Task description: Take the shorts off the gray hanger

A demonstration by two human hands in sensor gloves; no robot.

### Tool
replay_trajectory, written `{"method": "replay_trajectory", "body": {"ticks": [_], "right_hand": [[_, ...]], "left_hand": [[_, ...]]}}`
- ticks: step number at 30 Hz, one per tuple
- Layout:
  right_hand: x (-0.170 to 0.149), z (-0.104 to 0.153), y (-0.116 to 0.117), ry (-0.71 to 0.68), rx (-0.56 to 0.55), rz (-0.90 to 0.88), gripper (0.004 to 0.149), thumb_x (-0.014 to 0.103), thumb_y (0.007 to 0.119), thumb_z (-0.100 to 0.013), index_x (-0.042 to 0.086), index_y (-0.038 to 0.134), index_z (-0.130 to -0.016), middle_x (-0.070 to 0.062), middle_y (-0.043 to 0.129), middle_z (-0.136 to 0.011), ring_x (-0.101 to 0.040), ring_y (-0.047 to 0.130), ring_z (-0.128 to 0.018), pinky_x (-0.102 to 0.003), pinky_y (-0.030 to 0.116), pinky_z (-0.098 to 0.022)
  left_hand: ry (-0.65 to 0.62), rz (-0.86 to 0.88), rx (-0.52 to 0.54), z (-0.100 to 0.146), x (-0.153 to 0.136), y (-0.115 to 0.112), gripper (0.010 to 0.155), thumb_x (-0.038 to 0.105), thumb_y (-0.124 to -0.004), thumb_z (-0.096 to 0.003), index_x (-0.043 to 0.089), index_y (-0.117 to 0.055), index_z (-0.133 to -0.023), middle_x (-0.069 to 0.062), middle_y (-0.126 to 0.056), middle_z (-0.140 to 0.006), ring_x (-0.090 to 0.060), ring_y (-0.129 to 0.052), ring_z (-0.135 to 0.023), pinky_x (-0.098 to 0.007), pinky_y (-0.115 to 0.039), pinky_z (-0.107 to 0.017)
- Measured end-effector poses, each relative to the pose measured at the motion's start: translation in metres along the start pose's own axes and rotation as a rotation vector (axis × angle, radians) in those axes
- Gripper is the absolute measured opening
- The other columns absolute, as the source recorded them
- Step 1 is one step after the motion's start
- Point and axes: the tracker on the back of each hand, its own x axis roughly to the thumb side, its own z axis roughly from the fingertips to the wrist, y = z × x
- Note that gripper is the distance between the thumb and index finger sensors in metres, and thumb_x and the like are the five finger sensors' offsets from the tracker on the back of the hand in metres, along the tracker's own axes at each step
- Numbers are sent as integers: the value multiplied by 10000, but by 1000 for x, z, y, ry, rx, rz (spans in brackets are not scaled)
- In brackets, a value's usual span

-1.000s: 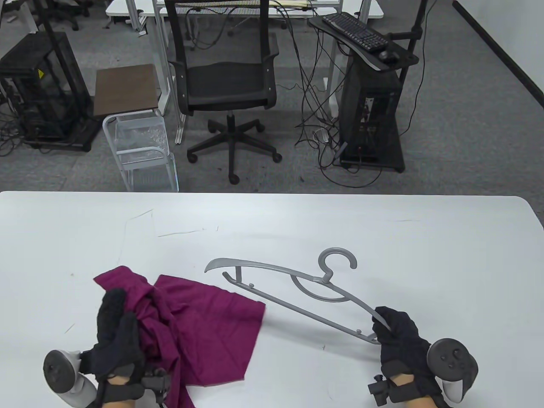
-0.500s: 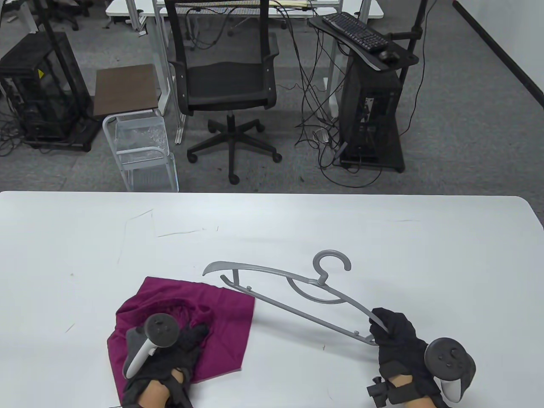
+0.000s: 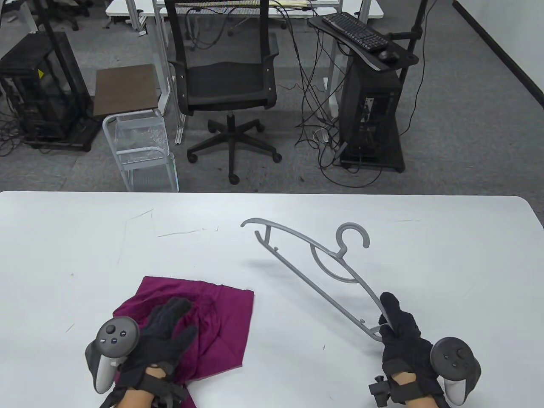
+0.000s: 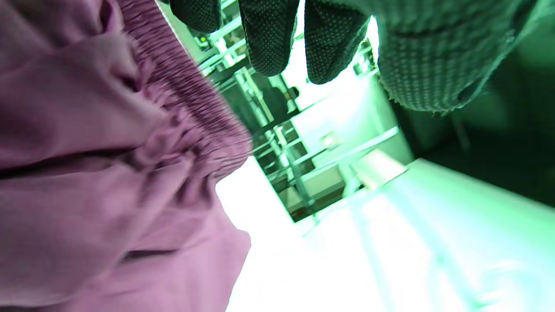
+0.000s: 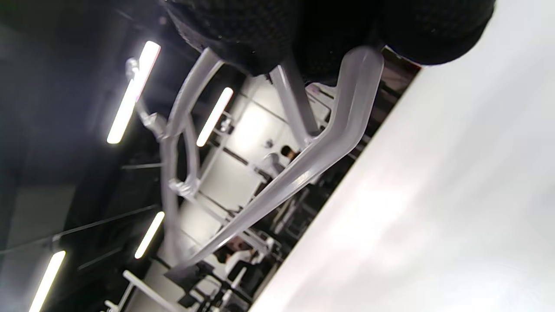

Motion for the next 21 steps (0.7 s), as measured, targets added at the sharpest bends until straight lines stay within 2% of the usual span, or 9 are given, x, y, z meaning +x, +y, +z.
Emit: {"method": "replay_trajectory", "body": {"ticks": [5,8,11,13,15,17,21], "right_hand": [[-17,1,6,217,68,31,741,-16,759,-426,336,514,-1030,-154,675,-950,-444,756,-686,-528,759,-410],[-24,0,17,275,138,114,777,-55,742,-403,268,454,-1048,-182,602,-994,-459,713,-722,-548,737,-430],[-27,-2,25,291,158,171,802,-92,725,-369,150,367,-1045,-226,512,-1070,-507,671,-823,-615,697,-515],[-28,-4,29,296,181,238,804,-103,719,-357,98,339,-1036,-246,439,-1103,-553,580,-917,-676,614,-594],[-30,-5,32,321,206,282,799,-109,714,-351,49,308,-1021,-254,325,-1125,-563,436,-986,-707,435,-644],[-35,-5,36,370,248,303,799,-111,710,-347,18,287,-1012,-267,233,-1112,-566,279,-975,-719,294,-614],[-47,-5,44,439,344,293,801,-115,698,-345,-2,255,-1002,-274,149,-1086,-531,120,-921,-710,192,-557]], "left_hand": [[-24,76,39,3,1,6,730,631,-810,-355,458,-634,-1042,63,-569,-1197,-415,-431,-1151,-690,-329,-771],[-1,54,21,1,-2,3,731,631,-807,-356,447,-637,-1043,47,-568,-1195,-423,-426,-1147,-693,-332,-767],[6,58,14,0,-3,2,734,631,-805,-357,440,-634,-1045,40,-562,-1196,-427,-422,-1144,-693,-331,-766],[7,61,12,1,-3,2,736,630,-804,-359,437,-631,-1047,39,-557,-1197,-429,-419,-1144,-694,-330,-765],[6,59,13,1,-3,2,739,629,-809,-356,437,-629,-1047,38,-550,-1200,-435,-417,-1143,-694,-330,-766],[9,56,13,1,-3,2,738,625,-808,-360,437,-622,-1049,38,-543,-1201,-429,-412,-1146,-694,-329,-766],[21,55,9,0,-4,2,738,623,-806,-363,433,-618,-1051,33,-534,-1203,-431,-405,-1145,-695,-327,-764]]}}
